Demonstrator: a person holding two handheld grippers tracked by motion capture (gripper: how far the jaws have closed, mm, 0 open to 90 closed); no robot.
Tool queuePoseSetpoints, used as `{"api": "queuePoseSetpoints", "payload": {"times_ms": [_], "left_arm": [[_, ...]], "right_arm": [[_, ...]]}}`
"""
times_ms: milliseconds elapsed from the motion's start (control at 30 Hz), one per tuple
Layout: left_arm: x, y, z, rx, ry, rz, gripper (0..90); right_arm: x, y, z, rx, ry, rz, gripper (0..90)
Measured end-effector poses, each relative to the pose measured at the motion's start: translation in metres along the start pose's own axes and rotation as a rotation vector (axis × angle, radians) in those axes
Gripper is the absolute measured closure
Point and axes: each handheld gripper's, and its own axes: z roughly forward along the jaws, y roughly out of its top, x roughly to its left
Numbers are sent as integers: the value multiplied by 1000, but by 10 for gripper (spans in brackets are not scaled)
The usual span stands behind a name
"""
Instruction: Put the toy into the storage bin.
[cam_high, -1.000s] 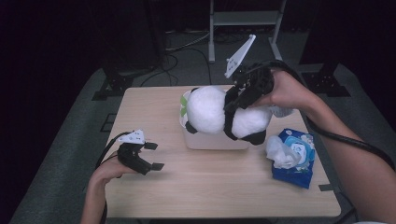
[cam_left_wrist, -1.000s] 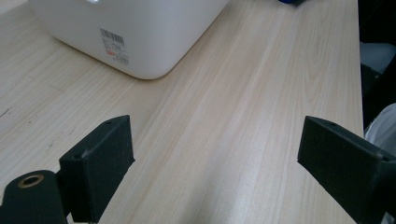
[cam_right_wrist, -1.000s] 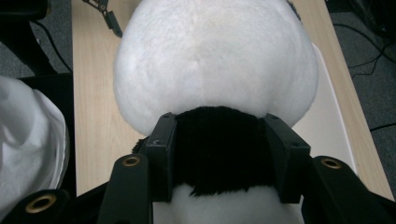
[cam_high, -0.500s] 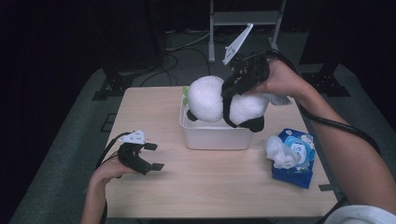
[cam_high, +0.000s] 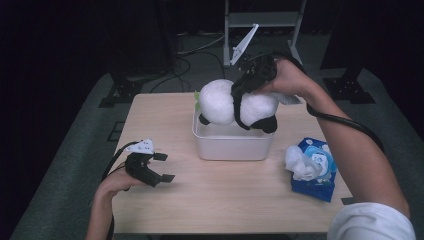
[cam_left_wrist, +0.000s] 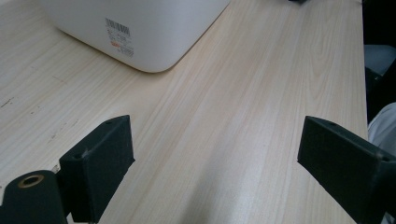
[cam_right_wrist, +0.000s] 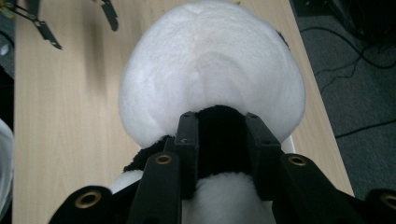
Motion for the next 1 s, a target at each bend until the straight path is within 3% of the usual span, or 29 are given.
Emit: {"api": "queuePoseSetpoints", "payload": {"times_ms": [333,567,1000], "left_arm": [[1,-1,0,-7,-9,-2,92],[1,-1,-2,-19,-9,-10,92],[2,-2,-2,-19,-9,-13,92]], "right_arm": [[-14,3,13,4,4,5,743],[-20,5,35,41,25,-6,771],[-30,-12,77,74,85,22,793]]}}
